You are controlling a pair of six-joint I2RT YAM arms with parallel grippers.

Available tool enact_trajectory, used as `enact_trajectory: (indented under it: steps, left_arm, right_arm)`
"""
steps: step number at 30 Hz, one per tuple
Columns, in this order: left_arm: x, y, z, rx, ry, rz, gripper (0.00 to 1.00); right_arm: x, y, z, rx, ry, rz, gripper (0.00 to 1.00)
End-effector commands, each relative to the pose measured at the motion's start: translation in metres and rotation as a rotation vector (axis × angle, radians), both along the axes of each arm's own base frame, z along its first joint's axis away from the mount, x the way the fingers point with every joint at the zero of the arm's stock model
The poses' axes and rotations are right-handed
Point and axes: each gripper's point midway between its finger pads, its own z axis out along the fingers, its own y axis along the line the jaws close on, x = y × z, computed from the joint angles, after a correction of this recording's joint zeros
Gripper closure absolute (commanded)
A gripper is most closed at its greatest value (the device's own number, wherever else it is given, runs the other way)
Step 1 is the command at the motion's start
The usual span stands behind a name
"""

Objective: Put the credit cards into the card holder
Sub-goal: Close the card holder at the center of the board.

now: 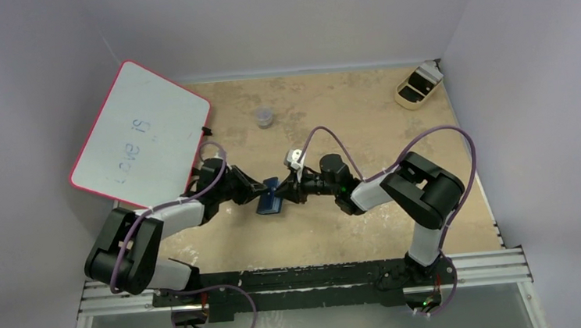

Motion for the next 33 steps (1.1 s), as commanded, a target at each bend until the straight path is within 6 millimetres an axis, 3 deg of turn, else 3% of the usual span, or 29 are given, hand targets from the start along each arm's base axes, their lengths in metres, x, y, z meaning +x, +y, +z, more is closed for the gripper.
enact_trajectory:
  steps: [1, 12, 18, 22, 26, 29, 33]
  left_arm:
    - [0.007, 0.002, -0.001, 0.067, -0.032, 0.0, 0.9]
    - [0.002, 0.007, -0.024, 0.185, -0.008, -0.025, 0.88]
    - [0.002, 0.013, -0.02, 0.242, -0.024, -0.012, 0.85]
    - [0.004, 0.023, -0.017, 0.325, -0.032, -0.01, 0.81]
    - [0.006, 0.025, -0.003, 0.351, -0.064, -0.03, 0.76]
    - [0.006, 0.025, 0.011, 0.351, -0.107, -0.049, 0.66]
    - [0.004, 0.031, 0.011, 0.403, -0.103, -0.073, 0.6]
  right_arm:
    - [-0.001, 0.004, 0.008, 0.013, -0.008, 0.023, 0.75]
    - [-0.009, 0.002, -0.008, 0.0, 0.096, 0.012, 0.59]
    - [-0.008, -0.003, 0.018, 0.041, 0.156, -0.058, 0.6]
    - [0.007, -0.006, 0.043, 0.077, 0.193, -0.176, 0.59]
    - [0.019, -0.01, 0.054, 0.07, 0.267, -0.278, 0.59]
    - [0.024, -0.012, 0.06, 0.081, 0.322, -0.335, 0.6]
    - [0.029, -0.015, 0.062, 0.05, 0.409, -0.406, 0.6]
